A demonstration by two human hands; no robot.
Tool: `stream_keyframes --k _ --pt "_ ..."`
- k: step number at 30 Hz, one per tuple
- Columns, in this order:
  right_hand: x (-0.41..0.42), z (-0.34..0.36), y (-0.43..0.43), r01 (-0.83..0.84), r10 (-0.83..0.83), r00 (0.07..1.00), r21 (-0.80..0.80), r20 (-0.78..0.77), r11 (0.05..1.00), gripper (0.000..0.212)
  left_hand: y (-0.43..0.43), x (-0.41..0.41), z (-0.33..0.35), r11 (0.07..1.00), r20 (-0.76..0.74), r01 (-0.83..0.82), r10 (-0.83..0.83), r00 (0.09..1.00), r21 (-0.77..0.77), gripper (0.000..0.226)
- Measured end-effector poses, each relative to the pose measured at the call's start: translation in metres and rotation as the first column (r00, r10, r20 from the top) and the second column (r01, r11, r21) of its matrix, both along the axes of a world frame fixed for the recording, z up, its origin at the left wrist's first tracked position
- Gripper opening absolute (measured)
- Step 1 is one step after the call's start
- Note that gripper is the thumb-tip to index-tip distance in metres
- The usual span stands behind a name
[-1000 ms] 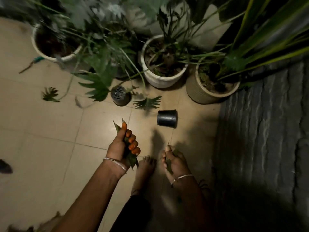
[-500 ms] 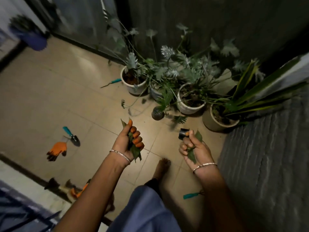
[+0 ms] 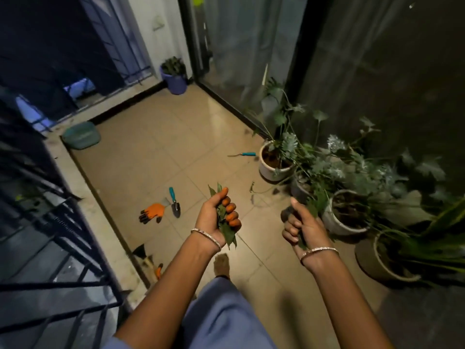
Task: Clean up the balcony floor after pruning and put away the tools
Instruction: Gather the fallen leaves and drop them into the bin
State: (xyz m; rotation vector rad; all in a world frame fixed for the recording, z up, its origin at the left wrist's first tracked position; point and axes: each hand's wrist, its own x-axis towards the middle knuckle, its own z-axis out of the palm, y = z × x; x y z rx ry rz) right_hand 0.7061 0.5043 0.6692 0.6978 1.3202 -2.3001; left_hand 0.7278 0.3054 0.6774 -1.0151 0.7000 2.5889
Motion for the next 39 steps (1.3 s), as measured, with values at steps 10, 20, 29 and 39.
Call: stream_keyframes --k 10,20,29,39 --pt "-0.126 0.036 -0.143 -0.227 0.228 0.972 -0.020 0.049 0.974 0.035 -0.126 -0.086 0.027 0.988 -0.019 -0.147 0.147 0.989 -0.048 0.037" --pt "-0.240 0.053 -0.251 -0.210 0.224 0.973 -0.184 0.061 0.960 0.034 -0.223 -0.180 0.063 0.970 -0.142 -0.243 0.241 0.960 0.000 0.039" --pt "-0.375 0.055 -0.310 -0.202 0.217 0.976 -0.240 0.037 0.950 0.034 -0.286 -0.297 0.068 0.951 -0.167 -0.309 0.300 0.939 -0.025 0.040" --pt "-0.574 0.083 -0.391 -0.308 0.324 0.945 -0.213 0.044 0.927 0.036 -0.357 -0.482 0.088 0.921 -0.195 -0.390 0.386 0.902 0.018 0.039"
